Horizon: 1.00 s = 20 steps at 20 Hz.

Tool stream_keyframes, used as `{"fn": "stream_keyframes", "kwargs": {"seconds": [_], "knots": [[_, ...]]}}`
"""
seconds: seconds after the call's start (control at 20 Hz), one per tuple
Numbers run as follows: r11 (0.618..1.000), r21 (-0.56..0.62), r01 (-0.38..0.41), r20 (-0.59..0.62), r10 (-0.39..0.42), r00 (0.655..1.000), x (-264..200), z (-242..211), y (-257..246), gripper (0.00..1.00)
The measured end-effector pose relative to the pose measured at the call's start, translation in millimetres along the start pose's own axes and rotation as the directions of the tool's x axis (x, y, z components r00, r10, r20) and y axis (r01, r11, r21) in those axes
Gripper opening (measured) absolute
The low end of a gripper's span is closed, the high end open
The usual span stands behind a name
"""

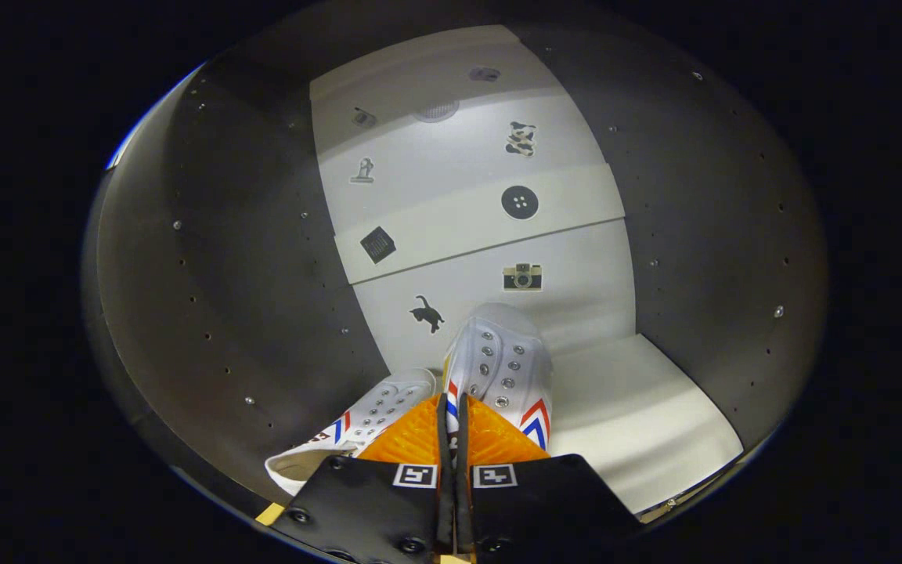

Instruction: Open the shoe cabinet door, grab the shoes and put them into the shoe cabinet, then close the shoe cabinet door.

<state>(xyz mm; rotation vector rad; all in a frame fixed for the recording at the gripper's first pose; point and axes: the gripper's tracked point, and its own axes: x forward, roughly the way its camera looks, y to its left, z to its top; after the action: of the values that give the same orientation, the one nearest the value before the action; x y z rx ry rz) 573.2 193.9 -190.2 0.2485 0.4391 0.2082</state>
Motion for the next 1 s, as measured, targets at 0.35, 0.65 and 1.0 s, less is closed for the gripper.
{"fn": "stream_keyframes", "kwargs": {"seconds": [0.35,0.65,1.0], "knots": [[1.000,-0.026,0.008,0.018,-0.008,1.000,-7,3,7,0.26],[0.992,-0.124,0.036,0.114,-0.022,0.993,-73,22,28,0.98],[0.975,-0.222,-0.029,0.181,0.070,0.981,-190,27,70,0.98]]}}
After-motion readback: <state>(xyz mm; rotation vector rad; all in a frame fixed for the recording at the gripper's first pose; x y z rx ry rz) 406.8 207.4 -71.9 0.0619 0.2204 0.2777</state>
